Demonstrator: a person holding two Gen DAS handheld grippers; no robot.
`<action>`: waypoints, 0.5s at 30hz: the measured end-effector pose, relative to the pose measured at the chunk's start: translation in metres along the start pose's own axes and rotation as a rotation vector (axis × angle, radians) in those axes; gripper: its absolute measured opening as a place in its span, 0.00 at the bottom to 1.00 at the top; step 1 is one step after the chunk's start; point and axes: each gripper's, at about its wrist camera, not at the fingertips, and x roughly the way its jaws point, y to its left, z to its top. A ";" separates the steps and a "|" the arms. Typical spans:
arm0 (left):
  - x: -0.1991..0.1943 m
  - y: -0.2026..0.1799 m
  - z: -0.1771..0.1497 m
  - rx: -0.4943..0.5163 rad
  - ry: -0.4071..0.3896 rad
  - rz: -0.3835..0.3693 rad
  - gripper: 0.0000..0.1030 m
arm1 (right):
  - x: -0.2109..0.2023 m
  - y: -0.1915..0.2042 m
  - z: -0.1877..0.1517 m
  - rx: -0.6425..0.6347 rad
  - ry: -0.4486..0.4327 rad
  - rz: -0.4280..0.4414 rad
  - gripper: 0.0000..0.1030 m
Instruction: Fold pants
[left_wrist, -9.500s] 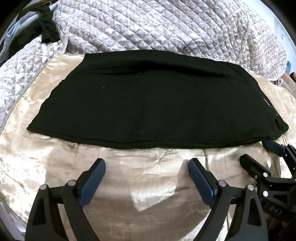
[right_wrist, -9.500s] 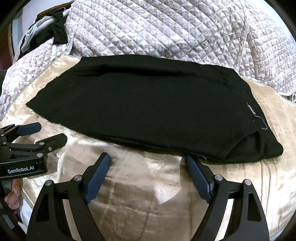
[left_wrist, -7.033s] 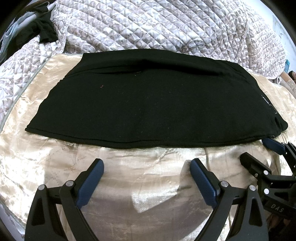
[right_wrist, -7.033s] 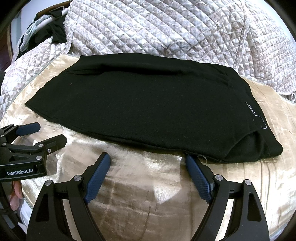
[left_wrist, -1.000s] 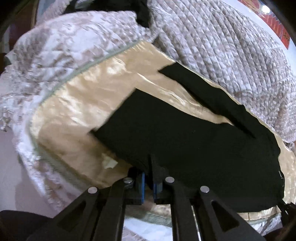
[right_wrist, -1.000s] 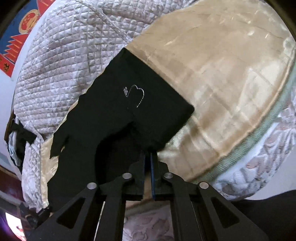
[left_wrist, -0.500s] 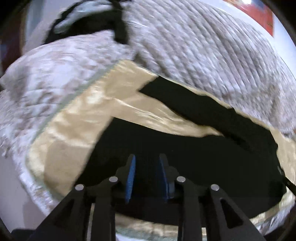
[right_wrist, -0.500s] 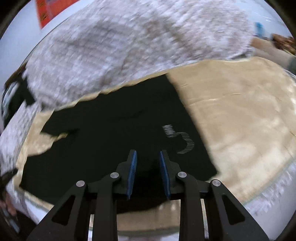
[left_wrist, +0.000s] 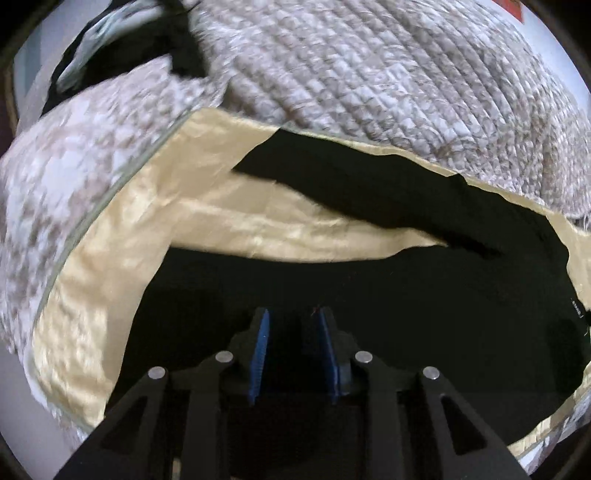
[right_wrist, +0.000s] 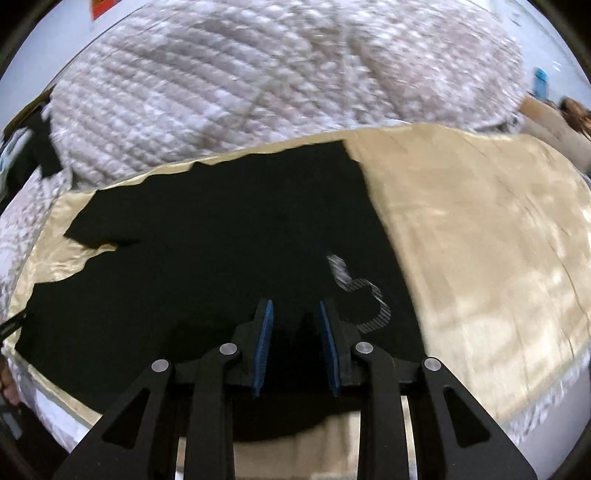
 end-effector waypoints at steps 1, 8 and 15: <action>0.005 -0.005 0.007 0.018 -0.001 0.000 0.33 | 0.003 0.007 0.004 -0.012 0.004 0.016 0.34; 0.027 -0.031 0.029 0.107 -0.004 -0.003 0.36 | 0.040 0.047 0.026 -0.143 0.064 0.077 0.47; 0.068 -0.042 0.025 0.107 0.082 0.012 0.39 | 0.079 0.056 0.029 -0.143 0.134 0.046 0.47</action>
